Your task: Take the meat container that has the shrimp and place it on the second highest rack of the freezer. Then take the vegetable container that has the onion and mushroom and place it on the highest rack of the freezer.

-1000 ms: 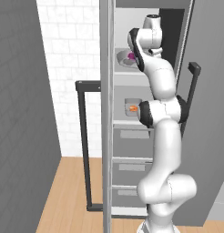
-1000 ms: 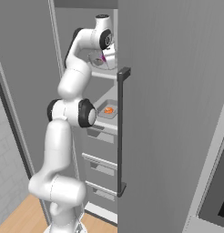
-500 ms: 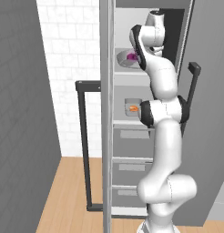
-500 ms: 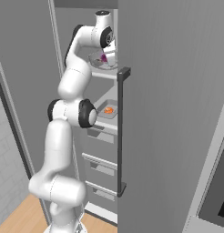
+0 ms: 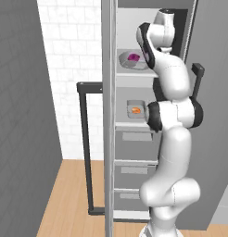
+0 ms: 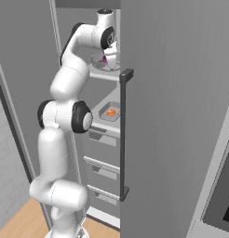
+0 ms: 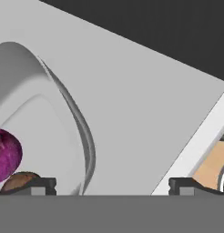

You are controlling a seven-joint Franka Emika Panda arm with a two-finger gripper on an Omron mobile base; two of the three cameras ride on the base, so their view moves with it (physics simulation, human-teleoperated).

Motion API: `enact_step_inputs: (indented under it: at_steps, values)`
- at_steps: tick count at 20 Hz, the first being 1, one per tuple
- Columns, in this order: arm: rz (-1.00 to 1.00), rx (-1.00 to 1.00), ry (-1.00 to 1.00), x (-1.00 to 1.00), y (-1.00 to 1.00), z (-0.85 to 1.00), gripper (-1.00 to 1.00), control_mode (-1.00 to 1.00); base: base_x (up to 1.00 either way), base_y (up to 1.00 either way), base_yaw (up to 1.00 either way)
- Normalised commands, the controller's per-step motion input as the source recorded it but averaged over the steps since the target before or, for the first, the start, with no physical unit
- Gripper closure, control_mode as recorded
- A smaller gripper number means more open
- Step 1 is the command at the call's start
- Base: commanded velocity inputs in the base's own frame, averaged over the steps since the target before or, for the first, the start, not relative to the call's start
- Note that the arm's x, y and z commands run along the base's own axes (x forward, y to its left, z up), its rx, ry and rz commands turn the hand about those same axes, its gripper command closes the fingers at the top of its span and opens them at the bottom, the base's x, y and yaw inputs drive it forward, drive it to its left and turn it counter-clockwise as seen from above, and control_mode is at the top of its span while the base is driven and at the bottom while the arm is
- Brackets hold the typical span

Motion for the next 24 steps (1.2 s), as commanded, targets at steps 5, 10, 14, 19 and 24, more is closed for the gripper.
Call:
enact_step_inputs:
  at_steps: [5,10,14,19,24]
  values:
    - [0.0,0.0,-0.31,-0.38,0.01,-0.06,-1.0,-1.0,0.0,0.0,0.0]
    - [0.0,0.0,-0.35,-0.62,0.05,0.46,-1.0,-1.0,0.0,0.0,0.0]
    - [0.0,0.0,-0.21,-1.0,0.19,0.12,-1.0,-1.0,0.0,0.0,0.0]
    - [0.0,0.04,-0.02,-1.0,0.1,0.24,-1.0,-1.0,0.0,0.0,0.0]
    - [0.0,0.0,0.05,-1.0,0.25,-0.05,-1.0,-1.0,0.0,0.0,0.0]
